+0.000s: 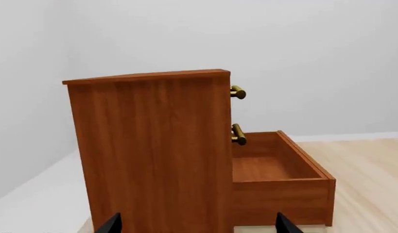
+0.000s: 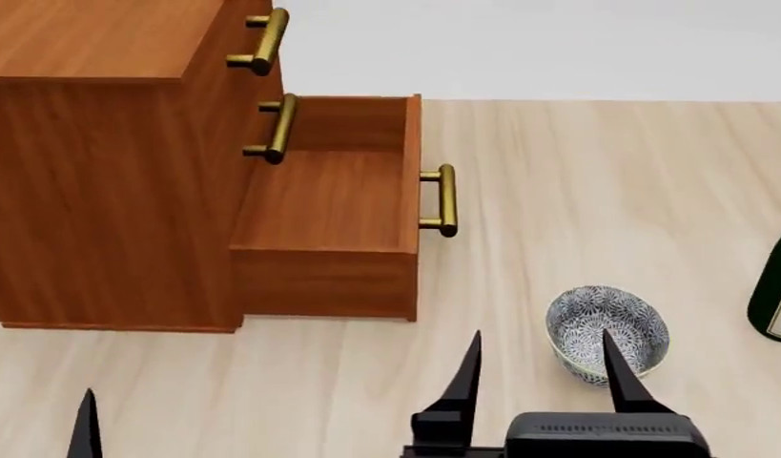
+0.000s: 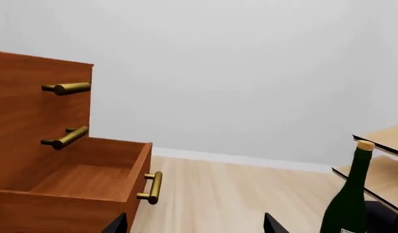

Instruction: Put the bowl in the bottom drawer of the cabinet.

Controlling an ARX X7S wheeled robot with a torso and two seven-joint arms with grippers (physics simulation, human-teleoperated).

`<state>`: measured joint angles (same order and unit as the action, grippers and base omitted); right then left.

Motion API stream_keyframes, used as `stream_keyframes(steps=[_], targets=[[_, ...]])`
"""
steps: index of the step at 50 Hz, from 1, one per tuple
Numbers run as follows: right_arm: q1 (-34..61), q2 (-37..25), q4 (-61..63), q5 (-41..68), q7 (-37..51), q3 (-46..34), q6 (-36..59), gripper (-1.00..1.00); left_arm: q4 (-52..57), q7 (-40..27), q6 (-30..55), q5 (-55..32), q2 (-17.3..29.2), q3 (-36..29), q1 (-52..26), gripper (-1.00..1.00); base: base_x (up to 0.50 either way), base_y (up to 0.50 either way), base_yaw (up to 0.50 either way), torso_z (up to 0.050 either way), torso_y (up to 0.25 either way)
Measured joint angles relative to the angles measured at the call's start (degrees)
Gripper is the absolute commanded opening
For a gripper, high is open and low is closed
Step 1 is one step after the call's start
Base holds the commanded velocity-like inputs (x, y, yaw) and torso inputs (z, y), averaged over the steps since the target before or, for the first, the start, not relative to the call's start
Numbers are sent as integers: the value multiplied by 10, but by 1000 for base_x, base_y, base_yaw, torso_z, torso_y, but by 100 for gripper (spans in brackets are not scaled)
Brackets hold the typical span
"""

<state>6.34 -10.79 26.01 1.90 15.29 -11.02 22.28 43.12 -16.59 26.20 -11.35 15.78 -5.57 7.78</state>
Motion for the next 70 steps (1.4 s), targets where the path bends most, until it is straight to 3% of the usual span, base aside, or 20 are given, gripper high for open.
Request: stream_keyframes(steps=[70], targets=[[19, -14, -28, 21, 8, -28, -8, 100, 17, -24, -38, -7, 34, 17, 88, 100, 496, 0, 0, 0, 0]])
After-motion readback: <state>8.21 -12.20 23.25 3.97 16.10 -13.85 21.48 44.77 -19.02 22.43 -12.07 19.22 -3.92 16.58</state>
